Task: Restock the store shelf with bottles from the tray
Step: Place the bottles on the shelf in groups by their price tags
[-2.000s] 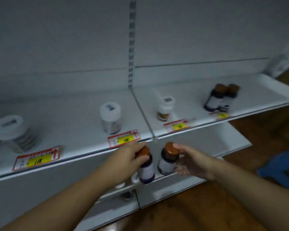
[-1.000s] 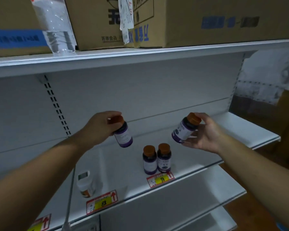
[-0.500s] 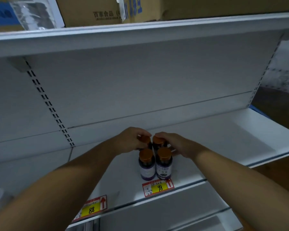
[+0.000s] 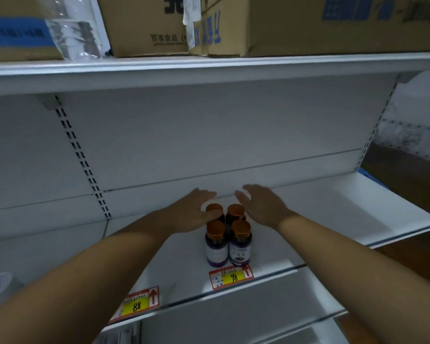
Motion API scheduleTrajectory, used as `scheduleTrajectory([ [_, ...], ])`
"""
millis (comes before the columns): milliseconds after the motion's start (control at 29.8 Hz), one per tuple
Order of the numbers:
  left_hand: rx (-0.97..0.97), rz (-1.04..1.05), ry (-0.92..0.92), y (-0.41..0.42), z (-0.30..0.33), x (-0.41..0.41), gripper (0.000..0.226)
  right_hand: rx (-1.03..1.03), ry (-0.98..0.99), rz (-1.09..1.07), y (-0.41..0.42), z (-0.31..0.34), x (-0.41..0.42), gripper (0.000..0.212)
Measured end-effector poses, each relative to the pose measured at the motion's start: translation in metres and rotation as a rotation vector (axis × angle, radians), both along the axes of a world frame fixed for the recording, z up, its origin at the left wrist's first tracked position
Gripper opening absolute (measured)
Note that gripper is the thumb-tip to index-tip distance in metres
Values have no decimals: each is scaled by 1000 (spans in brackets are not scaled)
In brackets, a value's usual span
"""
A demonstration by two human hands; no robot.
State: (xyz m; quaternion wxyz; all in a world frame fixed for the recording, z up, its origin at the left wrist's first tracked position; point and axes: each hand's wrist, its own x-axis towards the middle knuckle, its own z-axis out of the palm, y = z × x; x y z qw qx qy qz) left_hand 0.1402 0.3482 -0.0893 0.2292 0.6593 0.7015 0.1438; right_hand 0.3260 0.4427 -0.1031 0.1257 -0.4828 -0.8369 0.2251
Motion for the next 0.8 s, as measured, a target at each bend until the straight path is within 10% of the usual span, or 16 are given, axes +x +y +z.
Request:
scheduleTrajectory([
  [335, 108, 24, 655, -105, 59, -96, 79, 400, -403, 383, -81, 68, -67, 67],
  [805, 302, 52, 297, -340, 13, -179, 63, 562, -37, 716, -296, 14, -186, 47],
])
